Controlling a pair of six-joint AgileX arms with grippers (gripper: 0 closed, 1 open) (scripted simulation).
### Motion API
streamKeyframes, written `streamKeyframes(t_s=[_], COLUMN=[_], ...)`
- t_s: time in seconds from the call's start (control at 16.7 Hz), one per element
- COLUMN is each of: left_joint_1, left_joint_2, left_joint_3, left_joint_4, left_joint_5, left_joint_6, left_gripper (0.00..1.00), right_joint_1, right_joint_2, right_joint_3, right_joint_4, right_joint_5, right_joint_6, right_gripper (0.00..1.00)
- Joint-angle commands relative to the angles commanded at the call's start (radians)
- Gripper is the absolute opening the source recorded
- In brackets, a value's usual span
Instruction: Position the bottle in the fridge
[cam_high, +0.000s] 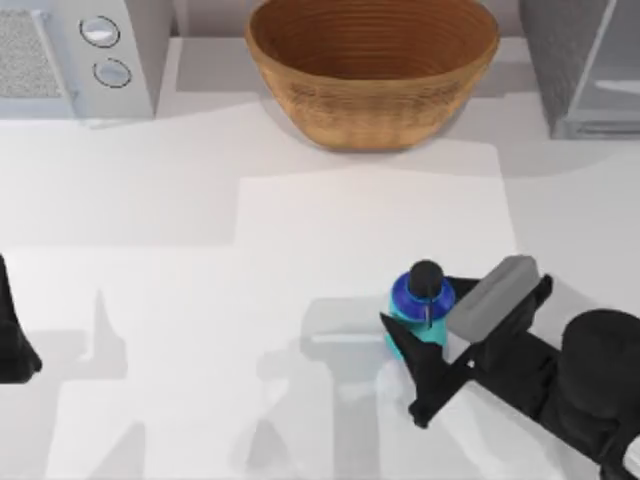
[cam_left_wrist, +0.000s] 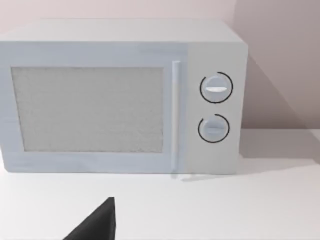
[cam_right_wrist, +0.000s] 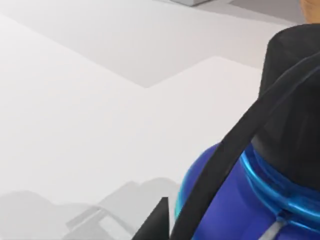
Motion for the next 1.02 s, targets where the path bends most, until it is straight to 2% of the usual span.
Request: streamKeyframes(t_s=[0.72,1.02], left_joint_1=[0.000,0.000], left_joint_2=[0.000,0.000], left_joint_3=[0.000,0.000], left_joint_4=[0.000,0.000], left_joint_5=[0.000,0.000], left_joint_6=[0.000,0.000], left_gripper=[1.00,1.00], right_joint_1=[-0.284,-0.295], right_joint_2=[-0.352,-0.361], right_joint_3=[-0.148,-0.154], right_joint_4=[-0.196,-0.205], right_joint_5=[-0.295,-0.308], right_joint_6=[-0.046,-0.046], right_gripper=[0.01,0.01])
